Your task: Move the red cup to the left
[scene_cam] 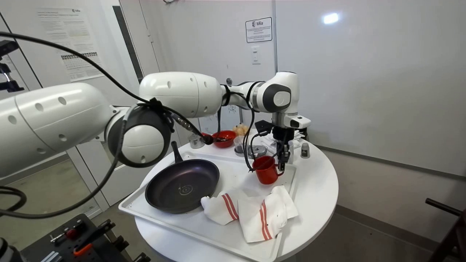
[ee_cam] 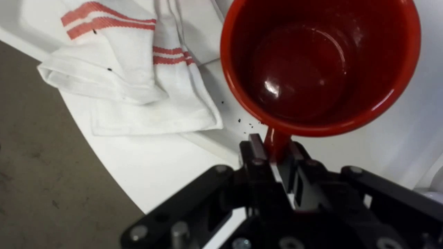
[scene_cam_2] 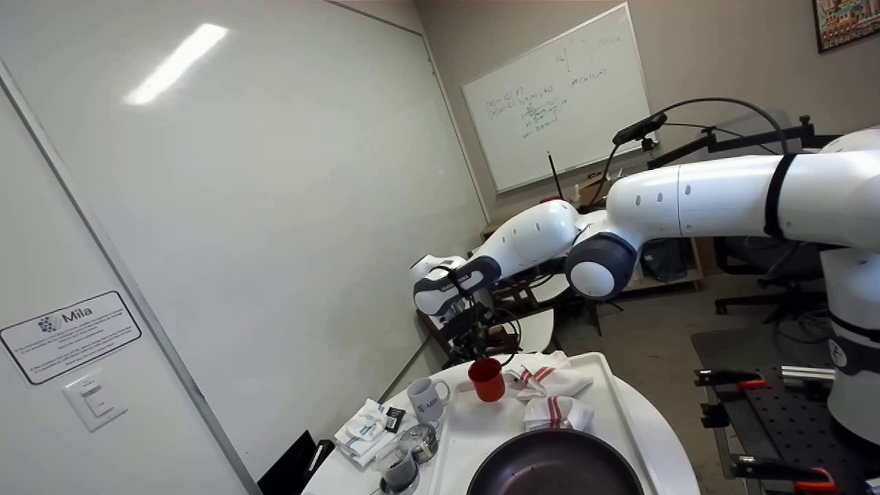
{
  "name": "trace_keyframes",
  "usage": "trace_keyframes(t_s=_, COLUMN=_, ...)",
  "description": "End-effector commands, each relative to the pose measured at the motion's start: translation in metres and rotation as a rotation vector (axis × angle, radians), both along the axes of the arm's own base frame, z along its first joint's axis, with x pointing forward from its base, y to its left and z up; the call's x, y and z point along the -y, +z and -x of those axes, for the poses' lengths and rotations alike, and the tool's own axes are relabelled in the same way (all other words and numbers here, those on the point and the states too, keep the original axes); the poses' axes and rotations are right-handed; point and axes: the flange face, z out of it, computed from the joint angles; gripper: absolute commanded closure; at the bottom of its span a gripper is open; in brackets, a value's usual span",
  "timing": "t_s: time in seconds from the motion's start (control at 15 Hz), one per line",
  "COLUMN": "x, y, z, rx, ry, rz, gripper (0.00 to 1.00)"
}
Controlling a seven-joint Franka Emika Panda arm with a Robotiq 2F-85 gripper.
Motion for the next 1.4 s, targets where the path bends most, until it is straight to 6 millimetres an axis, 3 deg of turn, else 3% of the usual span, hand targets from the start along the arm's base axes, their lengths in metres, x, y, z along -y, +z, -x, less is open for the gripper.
trace_keyframes(t_s=0.0, x=0.005, y=0.016, z=0.002, rx=-0.023, ry=0.127, rz=-0.013, gripper=0.96)
trace_keyframes(t_s=0.8, x=0.028, y=0.035, z=0.018, rx=-0.149, ry=0.319, rz=0.04, gripper=0.96)
trace_keyframes(t_s=1.0, x=0.038, y=0.047, z=0.015, rx=-0.135, ry=0.34, rz=0.083, gripper=0.96)
trace_keyframes(t_s=1.33, x=0.039, y=0.05, z=0.009, rx=-0.09, ry=0.362, rz=0.097, gripper=0.96)
